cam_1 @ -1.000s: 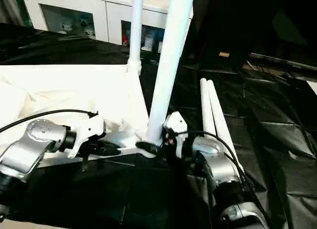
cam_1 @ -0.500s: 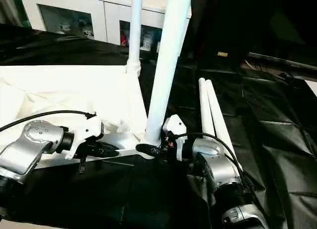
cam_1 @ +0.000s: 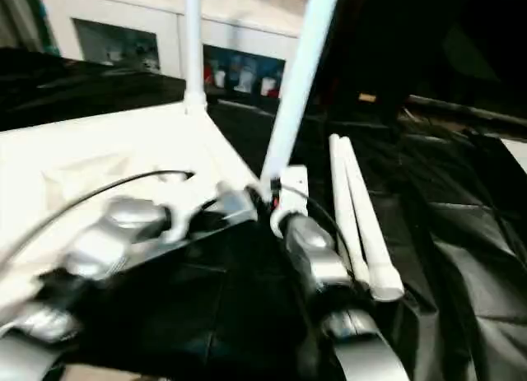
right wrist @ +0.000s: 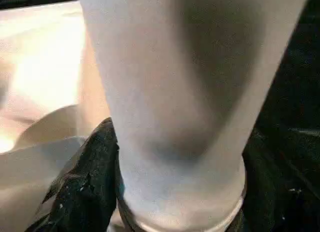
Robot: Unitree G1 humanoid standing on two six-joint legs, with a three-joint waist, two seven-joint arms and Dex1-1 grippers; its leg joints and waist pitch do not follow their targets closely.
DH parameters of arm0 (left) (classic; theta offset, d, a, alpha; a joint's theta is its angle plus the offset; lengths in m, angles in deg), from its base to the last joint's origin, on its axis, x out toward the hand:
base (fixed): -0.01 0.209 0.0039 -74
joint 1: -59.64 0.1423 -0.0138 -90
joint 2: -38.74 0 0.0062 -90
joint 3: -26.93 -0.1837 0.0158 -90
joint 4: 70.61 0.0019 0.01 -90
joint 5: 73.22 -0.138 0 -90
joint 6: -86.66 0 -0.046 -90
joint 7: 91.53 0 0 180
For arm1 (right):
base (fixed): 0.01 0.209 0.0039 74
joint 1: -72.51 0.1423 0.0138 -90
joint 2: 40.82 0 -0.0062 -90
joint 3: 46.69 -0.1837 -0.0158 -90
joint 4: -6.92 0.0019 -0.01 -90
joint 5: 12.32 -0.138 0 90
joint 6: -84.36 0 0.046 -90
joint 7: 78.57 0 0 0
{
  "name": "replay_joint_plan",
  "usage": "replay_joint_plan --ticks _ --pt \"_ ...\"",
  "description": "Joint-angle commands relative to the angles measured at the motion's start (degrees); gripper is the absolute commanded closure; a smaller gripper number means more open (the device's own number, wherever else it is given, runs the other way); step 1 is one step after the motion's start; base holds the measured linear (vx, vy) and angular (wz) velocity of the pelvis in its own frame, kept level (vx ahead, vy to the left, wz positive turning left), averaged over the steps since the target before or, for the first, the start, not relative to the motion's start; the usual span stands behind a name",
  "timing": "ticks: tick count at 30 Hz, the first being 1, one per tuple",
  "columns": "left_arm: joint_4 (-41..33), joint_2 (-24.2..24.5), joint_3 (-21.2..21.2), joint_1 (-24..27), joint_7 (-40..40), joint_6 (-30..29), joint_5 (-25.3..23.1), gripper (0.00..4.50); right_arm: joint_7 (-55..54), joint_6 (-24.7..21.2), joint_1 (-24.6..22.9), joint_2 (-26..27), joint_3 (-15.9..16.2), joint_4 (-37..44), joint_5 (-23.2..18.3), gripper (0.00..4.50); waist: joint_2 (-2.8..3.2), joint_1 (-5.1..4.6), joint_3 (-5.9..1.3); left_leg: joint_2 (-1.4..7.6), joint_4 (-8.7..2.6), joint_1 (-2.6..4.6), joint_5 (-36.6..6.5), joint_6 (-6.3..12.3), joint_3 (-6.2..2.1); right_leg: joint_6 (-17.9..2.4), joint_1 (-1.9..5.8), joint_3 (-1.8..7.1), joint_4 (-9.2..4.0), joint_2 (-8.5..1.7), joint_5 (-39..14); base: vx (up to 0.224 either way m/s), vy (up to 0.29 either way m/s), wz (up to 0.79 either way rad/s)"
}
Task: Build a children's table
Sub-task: Rotate leg to tighten
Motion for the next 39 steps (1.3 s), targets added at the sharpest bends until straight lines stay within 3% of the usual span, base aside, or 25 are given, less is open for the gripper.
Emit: replay_joint_plan --ticks 1,2,4,6,9,10,13,18,20,21,22,26,28,32,36,39 --pt "2.29 -1.37 -0.86 0.86 -1.46 0.19 0.49 4.50 -0.39 -0.25 -1.00 -0.23 -0.27 -2.84 1.04 1.78 0.54 0.01 -2.64 2.31 -3.93 0.06 -13.78 -0.49 -0.70 -7.36 1.04 3.00 -5.40 -4.85 -15.51 0.000 0.000 0.00" --pt "2.32 -0.97 -1.46 0.76 -0.90 0.66 0.00 4.50 1.82 0.29 -1.19 -0.18 -0.10 -2.17 0.59 1.78 0.49 0.04 -2.75 2.29 -3.82 -0.13 -12.45 0.15 -0.63 -7.77 1.24 3.00 -5.12 -4.80 -12.79 0.000 0.000 0.00" --pt "2.56 -0.33 -2.17 0.69 -0.49 1.07 -0.68 4.50 5.80 0.93 -1.59 -0.01 -0.18 -1.19 -0.77 1.22 0.51 0.14 -2.79 2.28 -3.68 -0.19 -11.04 1.22 -0.46 -8.53 1.29 2.96 -4.95 -4.73 -9.80 0.000 0.000 0.00" --pt "2.37 0.62 -2.42 0.93 0.76 0.91 -0.47 4.50 9.47 1.71 -2.30 -0.60 0.31 0.32 -1.43 1.06 0.43 0.20 -2.83 2.28 -3.70 -0.50 -9.67 1.66 -0.51 -8.88 1.66 2.86 -4.74 -4.67 -8.35 0.000 0.000 0.00" --pt "1.42 3.27 -2.99 1.77 4.24 2.34 -0.22 4.50 17.90 1.13 -3.80 -3.57 3.17 3.43 -0.98 0.78 0.69 0.25 -2.73 2.37 -3.76 -0.58 -10.55 1.90 -0.58 -8.61 1.59 2.80 -5.12 -4.84 -11.25 0.000 0.000 0.00" --pt "1.30 3.88 -3.00 1.95 5.03 2.77 -0.33 4.50 19.97 1.23 -4.06 -4.55 4.33 3.83 -0.20 0.68 0.49 0.22 -2.75 2.35 -3.75 -0.85 -10.11 2.17 -0.64 -8.57 1.80 2.71 -5.18 -4.73 -11.32 0.000 0.000 0.00" --pt "-0.83 7.05 -3.68 3.41 12.21 5.37 1.43 4.50 29.56 0.84 -6.25 -8.62 7.57 8.18 -0.07 0.68 0.58 0.10 -2.70 2.46 -3.86 -1.05 -9.89 2.15 -0.80 -8.67 1.98 2.68 -5.24 -4.85 -11.88 0.000 0.000 0.00" --pt "-5.63 11.48 -4.56 5.75 22.29 7.85 5.47 4.50 39.03 0.04 -8.85 -12.79 8.90 13.74 -1.94 0.68 0.75 0.06 -2.84 2.62 -3.56 -0.67 -7.65 3.25 -0.56 -11.08 1.89 2.77 -4.54 -4.69 -5.67 0.000 0.000 0.00" --pt "-6.90 13.23 -4.52 6.16 24.45 7.96 6.28 4.50 44.24 -0.95 -10.51 -15.01 9.25 17.26 -3.61 0.68 0.78 0.22 -3.11 2.61 -3.20 -0.37 -4.15 4.94 -0.34 -13.10 1.98 2.71 -3.64 -4.36 2.40 0.065 0.010 0.05" --pt "-7.11 13.65 -4.45 6.28 24.87 8.12 6.42 4.50 45.14 -1.05 -10.90 -15.57 9.39 18.06 -3.89 0.68 0.62 0.12 -3.17 2.48 -3.05 -0.56 -2.33 5.97 -0.30 -14.13 2.14 2.65 -3.21 -4.18 6.04 0.000 0.000 0.00" --pt "-7.37 14.14 -4.28 6.46 25.28 8.33 6.58 4.50 45.94 -1.30 -11.32 -16.15 9.50 18.92 -4.25 0.68 0.60 0.24 -3.13 2.41 -3.01 -0.61 -1.82 6.33 -0.25 -14.58 2.21 2.56 -3.19 -4.18 7.23 0.000 0.000 0.00" --pt "-7.73 15.96 -3.39 7.14 26.43 9.15 6.85 4.50 49.50 -2.03 -13.28 -18.39 10.93 21.68 -3.78 0.68 0.55 0.25 -3.01 2.45 -3.08 -0.71 -3.63 6.27 -0.27 -14.62 2.41 2.57 -3.45 -4.49 4.74 0.000 0.000 0.00" --pt "-7.71 16.57 -3.15 7.42 26.71 9.35 6.81 4.50 50.20 -2.45 -13.78 -18.60 11.16 22.23 -3.55 0.68 0.56 0.24 -2.81 2.53 -3.35 -0.65 -6.26 5.04 -0.34 -13.76 2.29 2.59 -4.01 -4.62 -0.47 0.000 0.000 0.00" --pt "-7.97 16.88 -2.97 7.68 26.98 9.20 6.95 4.50 50.31 -3.32 -13.78 -17.96 10.99 22.44 -3.96 0.95 0.61 0.12 -2.67 2.63 -3.56 -0.53 -7.93 3.39 -0.47 -12.86 2.10 2.67 -4.33 -4.71 -4.74 0.000 0.000 0.00" --pt "-8.00 17.08 -3.05 7.74 26.97 9.29 7.18 4.50 50.22 -4.15 -13.98 -17.81 11.43 23.16 -4.09 1.41 0.57 0.12 -2.86 2.56 -3.38 -0.55 -5.56 3.69 -0.44 -13.27 2.23 2.65 -3.82 -4.55 -0.94 0.000 0.000 0.00" --pt "-8.00 17.09 -2.99 7.84 26.95 9.41 7.32 4.50 50.24 -4.56 -14.13 -17.65 11.30 23.49 -4.50 1.48 0.51 0.16 -2.91 2.46 -3.23 -0.57 -4.31 4.46 -0.35 -13.73 2.31 2.62 -3.64 -4.51 1.43 0.000 0.000 0.00"
